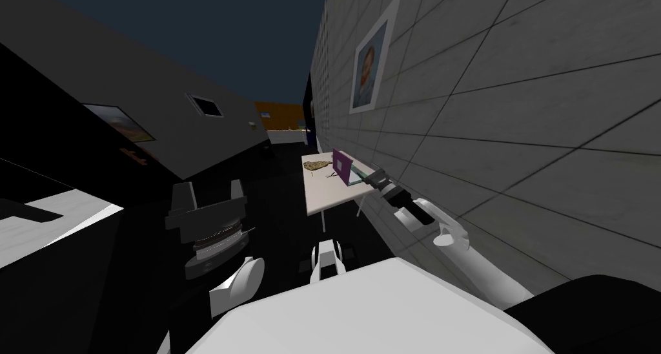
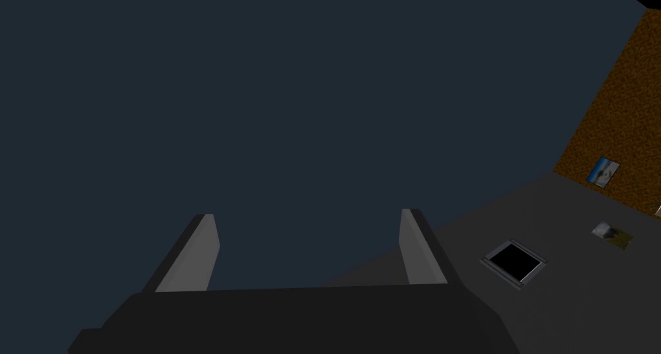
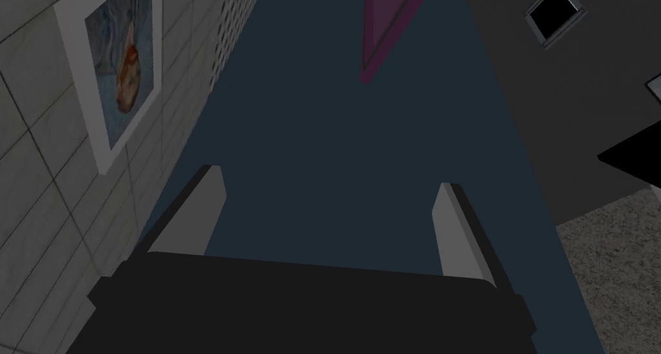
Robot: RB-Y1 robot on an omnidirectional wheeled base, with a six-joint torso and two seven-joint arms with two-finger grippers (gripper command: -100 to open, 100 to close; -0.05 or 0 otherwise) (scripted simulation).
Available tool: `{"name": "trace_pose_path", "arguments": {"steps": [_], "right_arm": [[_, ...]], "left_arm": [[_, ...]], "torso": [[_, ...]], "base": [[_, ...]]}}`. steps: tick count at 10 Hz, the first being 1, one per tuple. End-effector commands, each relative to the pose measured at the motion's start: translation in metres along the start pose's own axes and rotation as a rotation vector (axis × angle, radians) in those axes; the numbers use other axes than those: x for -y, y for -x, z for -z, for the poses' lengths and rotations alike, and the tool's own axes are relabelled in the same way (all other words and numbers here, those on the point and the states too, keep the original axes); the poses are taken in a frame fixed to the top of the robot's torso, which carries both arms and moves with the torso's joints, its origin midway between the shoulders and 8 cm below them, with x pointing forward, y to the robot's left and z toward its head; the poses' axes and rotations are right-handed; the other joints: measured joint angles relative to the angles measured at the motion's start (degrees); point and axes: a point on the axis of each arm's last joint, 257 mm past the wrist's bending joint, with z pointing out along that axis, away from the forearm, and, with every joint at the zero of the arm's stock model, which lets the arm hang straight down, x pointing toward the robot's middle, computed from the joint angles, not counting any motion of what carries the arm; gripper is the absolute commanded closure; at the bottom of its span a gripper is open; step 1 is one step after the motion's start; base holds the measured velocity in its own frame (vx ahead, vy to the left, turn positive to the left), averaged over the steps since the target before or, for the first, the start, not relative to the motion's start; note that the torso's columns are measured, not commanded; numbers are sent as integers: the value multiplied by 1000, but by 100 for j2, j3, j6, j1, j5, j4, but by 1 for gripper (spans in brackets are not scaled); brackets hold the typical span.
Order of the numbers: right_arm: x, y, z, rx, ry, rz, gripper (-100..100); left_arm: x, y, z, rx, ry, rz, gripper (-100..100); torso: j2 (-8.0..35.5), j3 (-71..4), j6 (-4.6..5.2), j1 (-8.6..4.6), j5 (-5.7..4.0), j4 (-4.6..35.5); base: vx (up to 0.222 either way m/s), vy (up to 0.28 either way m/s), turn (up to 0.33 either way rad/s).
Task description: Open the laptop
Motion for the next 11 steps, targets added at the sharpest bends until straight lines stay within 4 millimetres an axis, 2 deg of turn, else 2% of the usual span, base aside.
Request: {"name": "trace_pose_path", "arguments": {"steps": [1, 6, 11], "right_arm": [[10, -13, -3, -54, 3, 116, -100], [24, -27, -7, -120, 10, 283, -100], [49, -44, -11, -208, 22, 495, -100]], "left_arm": [[0, 0, 0, 0, 0, 0, 0], [0, 0, 0, 0, 0, 0, 0], [0, 0, 0, 0, 0, 0, 0]], "torso": [[2, 1, 2, -3, -1, 0], [1, 0, 1, -2, -1, 0], [4, 2, 1, -2, 0, 1]], "base": [[11, 59, 65], [13, 49, 43], [15, 49, 44]]}}
